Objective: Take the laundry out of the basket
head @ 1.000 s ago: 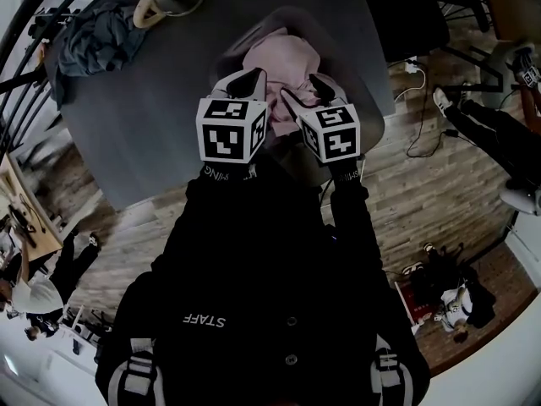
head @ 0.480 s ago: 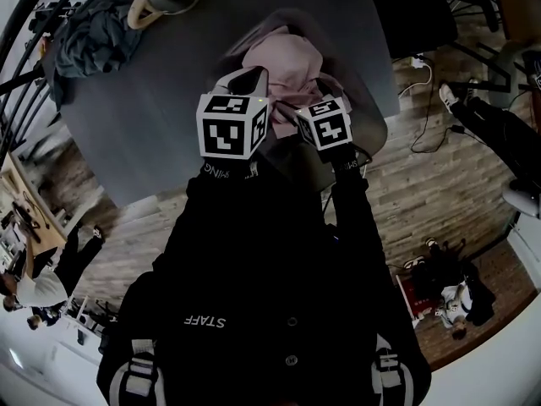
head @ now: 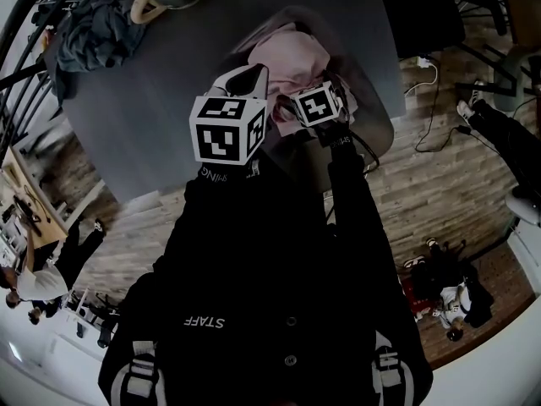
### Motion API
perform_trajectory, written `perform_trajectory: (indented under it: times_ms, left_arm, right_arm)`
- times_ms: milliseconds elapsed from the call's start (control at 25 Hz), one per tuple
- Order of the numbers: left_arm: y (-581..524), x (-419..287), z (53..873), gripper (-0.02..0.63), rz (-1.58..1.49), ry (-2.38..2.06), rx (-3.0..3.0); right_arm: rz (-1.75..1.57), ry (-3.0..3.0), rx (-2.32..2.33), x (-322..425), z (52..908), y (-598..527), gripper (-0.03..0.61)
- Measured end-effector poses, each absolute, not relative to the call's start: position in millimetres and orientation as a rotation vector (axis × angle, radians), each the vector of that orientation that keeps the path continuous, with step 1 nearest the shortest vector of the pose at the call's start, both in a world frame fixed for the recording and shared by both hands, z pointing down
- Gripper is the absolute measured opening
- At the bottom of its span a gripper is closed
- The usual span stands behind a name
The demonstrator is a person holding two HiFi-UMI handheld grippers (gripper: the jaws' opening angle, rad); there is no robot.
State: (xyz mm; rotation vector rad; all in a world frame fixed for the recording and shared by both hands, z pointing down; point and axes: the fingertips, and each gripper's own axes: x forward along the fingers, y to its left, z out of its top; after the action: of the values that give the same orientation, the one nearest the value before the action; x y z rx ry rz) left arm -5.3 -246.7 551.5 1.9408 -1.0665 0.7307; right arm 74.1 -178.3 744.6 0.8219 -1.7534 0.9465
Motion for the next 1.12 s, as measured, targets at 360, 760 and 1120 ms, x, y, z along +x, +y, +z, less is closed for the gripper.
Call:
perform_trajectory:
  times_ms: [360, 760, 1120]
  left_arm:
    - [-241.6, -28.4, 537.8, 0.002, 0.686, -1.12, 1.942]
    - [-221.2, -50.1, 512.8, 0.002, 0.618, -1.18, 1.964]
    - [-207.7, -70.7, 466.6, 0.002, 0.51, -1.256, 2.024]
  right_arm:
    - [0.904, -1.635, 0.809, 79.0, 782.7, -190.6, 0.58]
    - [0.814, -1.663, 0.867, 73.0, 755.6, -184.1, 0.322]
    - [0.792, -1.901, 1.066, 64.5, 628.2, -191.1, 0.279]
